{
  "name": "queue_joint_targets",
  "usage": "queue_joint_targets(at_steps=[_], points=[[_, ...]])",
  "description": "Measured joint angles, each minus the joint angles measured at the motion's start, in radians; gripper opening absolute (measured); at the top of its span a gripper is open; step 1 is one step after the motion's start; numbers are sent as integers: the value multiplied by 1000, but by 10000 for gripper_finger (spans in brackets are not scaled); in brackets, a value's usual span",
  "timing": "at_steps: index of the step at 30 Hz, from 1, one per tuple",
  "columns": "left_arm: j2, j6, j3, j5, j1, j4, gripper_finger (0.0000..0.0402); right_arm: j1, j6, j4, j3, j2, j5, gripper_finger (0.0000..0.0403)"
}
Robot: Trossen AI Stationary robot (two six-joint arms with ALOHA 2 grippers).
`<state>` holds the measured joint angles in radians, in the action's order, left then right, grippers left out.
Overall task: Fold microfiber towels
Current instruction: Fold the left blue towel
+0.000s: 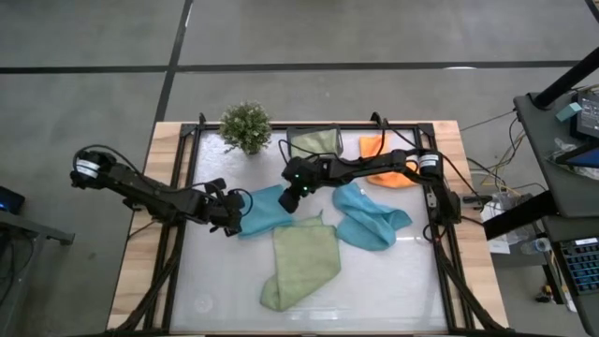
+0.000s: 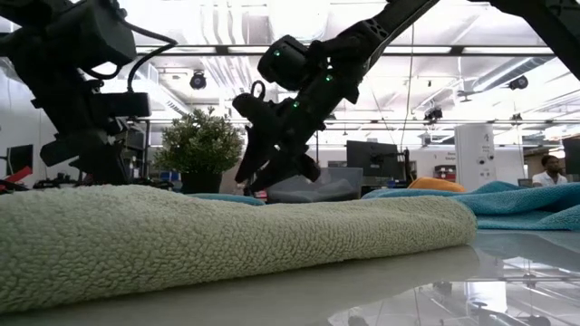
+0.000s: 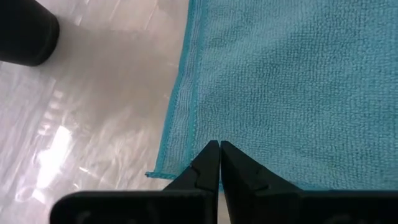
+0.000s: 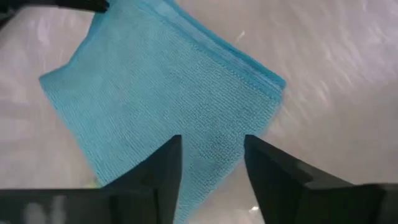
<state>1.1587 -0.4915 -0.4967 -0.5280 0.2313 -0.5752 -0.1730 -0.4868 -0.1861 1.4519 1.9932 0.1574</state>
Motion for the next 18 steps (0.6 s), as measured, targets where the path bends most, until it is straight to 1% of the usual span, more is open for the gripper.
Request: queue_joint_targets(at_steps=[6, 7, 9, 10, 15, 18], points=[[0, 0, 6, -12, 0, 17, 0, 0, -65, -3, 0, 18, 0, 212], [0, 0, 10, -34, 0, 29, 0, 0, -66, -2, 0, 23, -1, 216], [0, -13, 16, -108, 0, 47, 0, -1, -85, 19, 0, 42, 0, 223], [0, -30, 16, -124, 0, 54, 0, -2, -98, 22, 0, 48, -1, 227], [0, -66, 16, -84, 1, 52, 0, -5, -116, 45, -1, 71, 7, 239], [0, -100, 15, -83, 1, 53, 0, -5, -119, 51, 2, 80, 9, 244]])
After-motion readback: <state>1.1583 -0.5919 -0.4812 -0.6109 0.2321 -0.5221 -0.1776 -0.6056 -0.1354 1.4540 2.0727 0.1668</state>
